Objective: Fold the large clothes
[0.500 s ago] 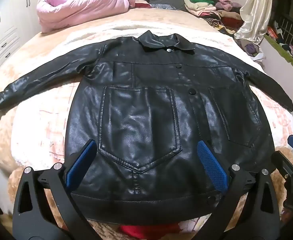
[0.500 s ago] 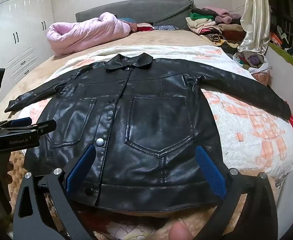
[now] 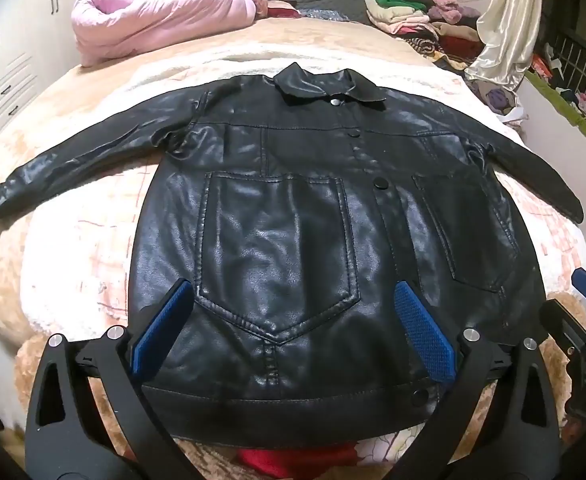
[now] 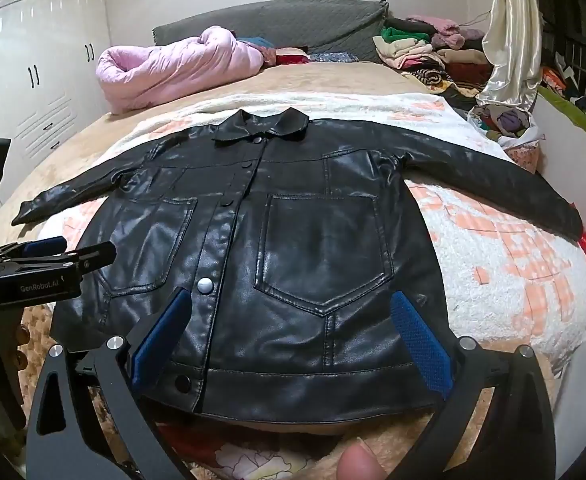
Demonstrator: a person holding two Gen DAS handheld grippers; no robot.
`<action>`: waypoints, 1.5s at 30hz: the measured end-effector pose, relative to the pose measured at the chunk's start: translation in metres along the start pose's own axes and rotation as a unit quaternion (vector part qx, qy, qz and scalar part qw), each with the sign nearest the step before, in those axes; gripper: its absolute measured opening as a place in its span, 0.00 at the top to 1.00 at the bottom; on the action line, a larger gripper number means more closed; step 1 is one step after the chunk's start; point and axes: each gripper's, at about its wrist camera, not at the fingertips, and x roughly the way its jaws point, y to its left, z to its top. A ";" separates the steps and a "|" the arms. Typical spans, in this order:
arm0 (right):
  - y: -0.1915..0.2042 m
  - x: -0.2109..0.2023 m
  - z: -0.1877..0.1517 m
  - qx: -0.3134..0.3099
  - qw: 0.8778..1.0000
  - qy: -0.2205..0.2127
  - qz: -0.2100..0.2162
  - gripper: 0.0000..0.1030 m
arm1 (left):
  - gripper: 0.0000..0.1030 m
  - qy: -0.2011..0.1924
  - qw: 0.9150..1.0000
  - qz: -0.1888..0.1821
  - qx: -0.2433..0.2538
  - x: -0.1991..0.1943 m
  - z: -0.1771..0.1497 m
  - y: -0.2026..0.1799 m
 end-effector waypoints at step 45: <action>0.000 0.000 -0.002 -0.001 1.000 0.000 -0.001 0.04 | 0.09 -0.003 1.000 -0.003 0.002 -0.004 -0.001 0.004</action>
